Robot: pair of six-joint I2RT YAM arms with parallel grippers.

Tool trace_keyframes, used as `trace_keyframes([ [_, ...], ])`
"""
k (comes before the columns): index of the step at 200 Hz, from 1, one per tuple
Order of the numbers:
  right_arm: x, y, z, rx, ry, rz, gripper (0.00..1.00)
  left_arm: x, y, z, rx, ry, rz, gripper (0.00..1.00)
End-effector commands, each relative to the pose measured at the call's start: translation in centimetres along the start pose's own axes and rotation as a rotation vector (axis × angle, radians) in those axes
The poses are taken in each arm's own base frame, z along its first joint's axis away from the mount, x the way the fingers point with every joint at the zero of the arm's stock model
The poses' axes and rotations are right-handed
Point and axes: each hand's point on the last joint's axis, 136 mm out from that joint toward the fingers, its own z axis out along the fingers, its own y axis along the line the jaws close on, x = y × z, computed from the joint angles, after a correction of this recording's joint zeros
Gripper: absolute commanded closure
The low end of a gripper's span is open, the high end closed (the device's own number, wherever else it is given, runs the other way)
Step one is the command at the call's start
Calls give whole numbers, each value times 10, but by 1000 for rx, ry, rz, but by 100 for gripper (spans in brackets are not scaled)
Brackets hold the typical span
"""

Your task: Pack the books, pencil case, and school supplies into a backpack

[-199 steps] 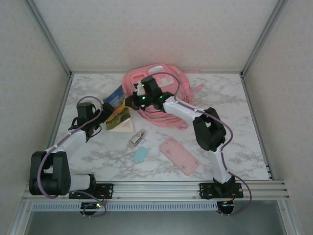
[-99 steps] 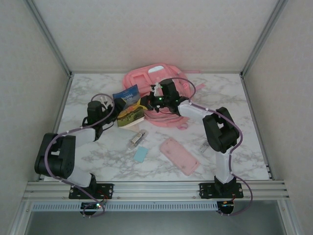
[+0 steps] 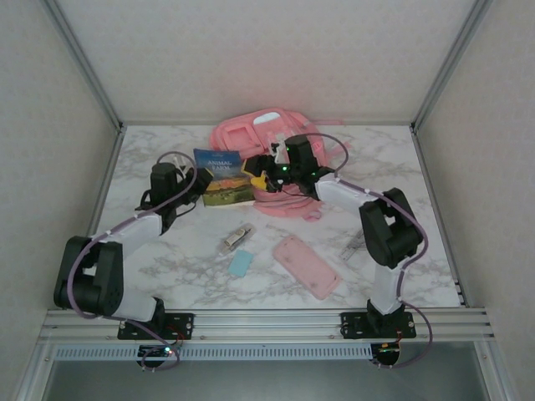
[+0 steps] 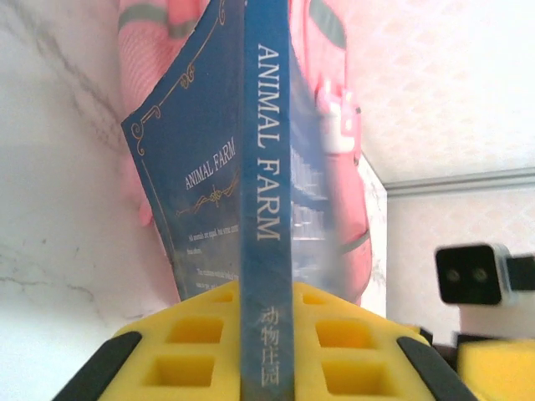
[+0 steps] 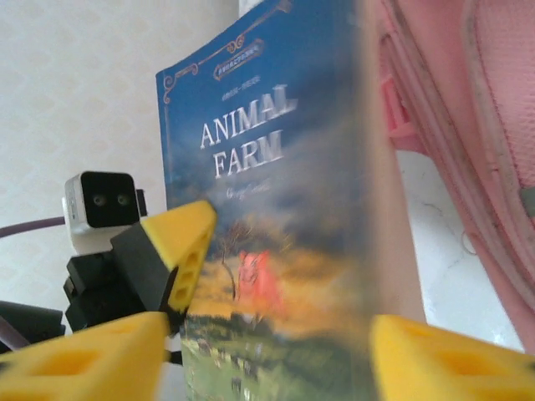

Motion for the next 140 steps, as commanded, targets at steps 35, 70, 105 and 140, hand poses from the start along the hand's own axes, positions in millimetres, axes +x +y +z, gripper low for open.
trace_keyframes([
  [35, 27, 23, -28, 15, -95, 51, 1, -78, -48, -24, 12, -342, -41, 100],
  [70, 60, 49, 6, -165, -65, 154, 1, -92, -73, -23, 75, -466, -80, 100],
  [105, 74, 77, 36, -293, -56, 179, 1, -82, -87, -21, 118, -487, -110, 100],
  [140, 53, 75, 40, -362, -174, 216, 1, -64, -82, -25, 124, -492, -153, 100],
])
